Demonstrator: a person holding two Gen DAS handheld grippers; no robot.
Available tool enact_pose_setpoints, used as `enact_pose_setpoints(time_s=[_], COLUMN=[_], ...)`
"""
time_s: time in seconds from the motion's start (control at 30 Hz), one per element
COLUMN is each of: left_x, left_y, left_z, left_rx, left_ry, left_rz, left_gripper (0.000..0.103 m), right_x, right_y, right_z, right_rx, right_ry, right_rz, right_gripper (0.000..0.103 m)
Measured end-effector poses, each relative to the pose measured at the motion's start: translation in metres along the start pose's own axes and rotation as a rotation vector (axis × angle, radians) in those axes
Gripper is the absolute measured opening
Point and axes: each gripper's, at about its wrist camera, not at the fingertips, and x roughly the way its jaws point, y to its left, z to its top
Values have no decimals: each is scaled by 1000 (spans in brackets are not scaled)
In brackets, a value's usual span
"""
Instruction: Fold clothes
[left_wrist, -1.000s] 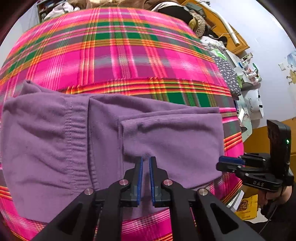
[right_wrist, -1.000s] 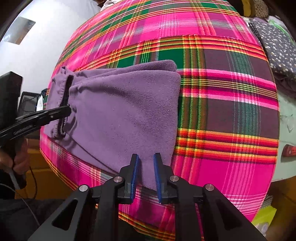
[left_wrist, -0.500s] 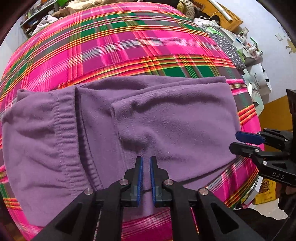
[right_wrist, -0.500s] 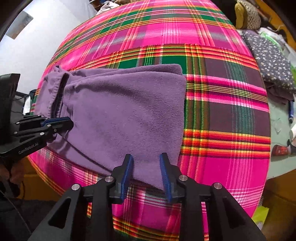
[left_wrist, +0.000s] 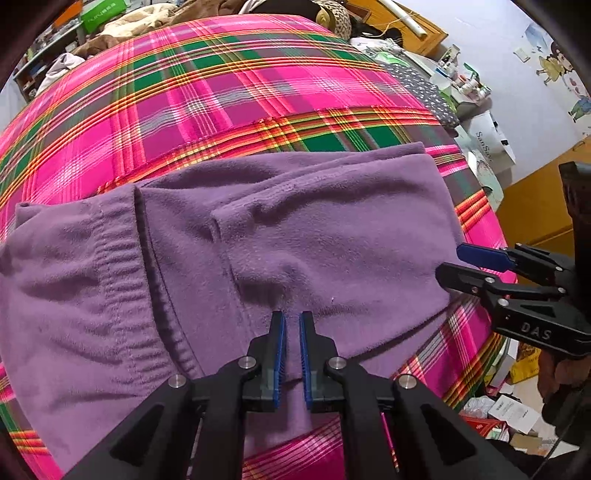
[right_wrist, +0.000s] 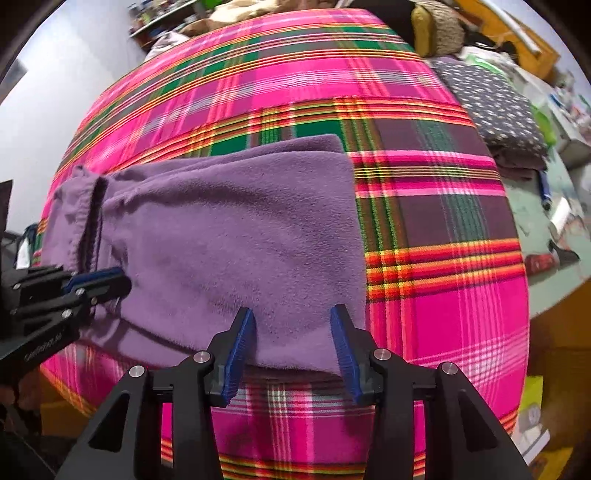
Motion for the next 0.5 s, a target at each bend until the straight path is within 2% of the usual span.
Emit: enact_pose_setpoints(time_s=[0.23,0.37,0.5], left_x=[-10,-10,-11], left_y=[6,5,0], left_z=[-9,-8,-4], left_rx=[33,19,13], left_ry=[-1,5,47], left_rz=[-9,3,46], left_gripper=[8,8,8], right_x=[-15,-10,-14], right_y=[-7,-19,-24], right_z=[1,-2,2], right_rx=[101,91,59], right_ry=[-27,10,-7], right_rz=[-1,18,38], right_gripper=[41,40,31])
